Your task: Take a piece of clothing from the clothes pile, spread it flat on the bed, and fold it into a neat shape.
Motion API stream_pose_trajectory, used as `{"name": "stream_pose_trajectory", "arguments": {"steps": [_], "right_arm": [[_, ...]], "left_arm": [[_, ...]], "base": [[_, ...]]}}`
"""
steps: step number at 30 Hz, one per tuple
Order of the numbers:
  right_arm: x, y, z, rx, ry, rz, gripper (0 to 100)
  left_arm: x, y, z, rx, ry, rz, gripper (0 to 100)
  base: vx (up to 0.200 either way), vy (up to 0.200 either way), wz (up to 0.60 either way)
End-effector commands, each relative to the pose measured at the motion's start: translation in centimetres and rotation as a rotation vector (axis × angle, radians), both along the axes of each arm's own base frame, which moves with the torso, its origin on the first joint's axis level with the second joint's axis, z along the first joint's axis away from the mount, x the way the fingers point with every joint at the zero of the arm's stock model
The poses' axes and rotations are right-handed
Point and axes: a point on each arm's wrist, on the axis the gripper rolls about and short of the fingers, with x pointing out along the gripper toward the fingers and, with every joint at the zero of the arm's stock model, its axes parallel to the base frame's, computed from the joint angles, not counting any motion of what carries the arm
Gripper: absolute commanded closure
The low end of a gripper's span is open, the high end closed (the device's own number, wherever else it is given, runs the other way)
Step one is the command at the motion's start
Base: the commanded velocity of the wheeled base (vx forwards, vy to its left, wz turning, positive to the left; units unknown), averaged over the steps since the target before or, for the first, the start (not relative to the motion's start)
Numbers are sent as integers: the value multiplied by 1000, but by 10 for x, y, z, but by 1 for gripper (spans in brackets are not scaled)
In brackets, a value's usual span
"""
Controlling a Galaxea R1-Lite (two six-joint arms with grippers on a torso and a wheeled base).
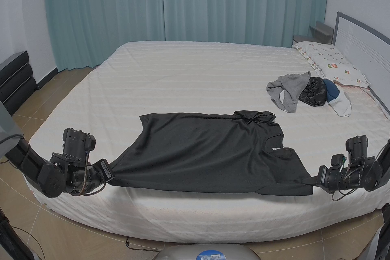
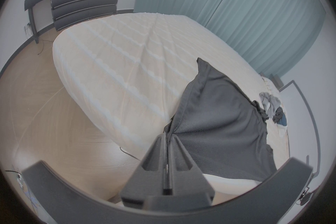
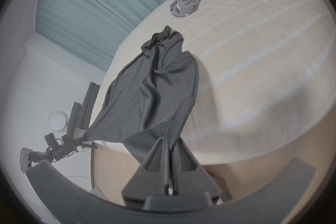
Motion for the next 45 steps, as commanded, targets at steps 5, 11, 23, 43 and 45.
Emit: {"name": "stream_pose_trajectory", "arguments": {"steps": [5, 11, 23, 43, 45], "right_arm": [[-29, -2, 13, 0, 19, -12, 100], [-47, 2, 16, -12, 38, 12, 100], [-28, 1, -3, -33, 95, 44, 0], [4, 8, 11, 0, 21, 24, 0], [4, 8, 11, 0, 21, 24, 0]], "left_arm": [[-8, 1, -4, 34, 68, -27, 100], [-16, 1, -2, 57, 124, -73, 100], [-22, -9, -11, 55, 168, -127, 0], [1, -12, 6, -36, 74, -36, 0], [3, -12, 5, -36, 71, -35, 0]], "base": [[0, 0, 0], [0, 0, 0], [0, 0, 0], [0, 0, 0], [0, 0, 0]]}}
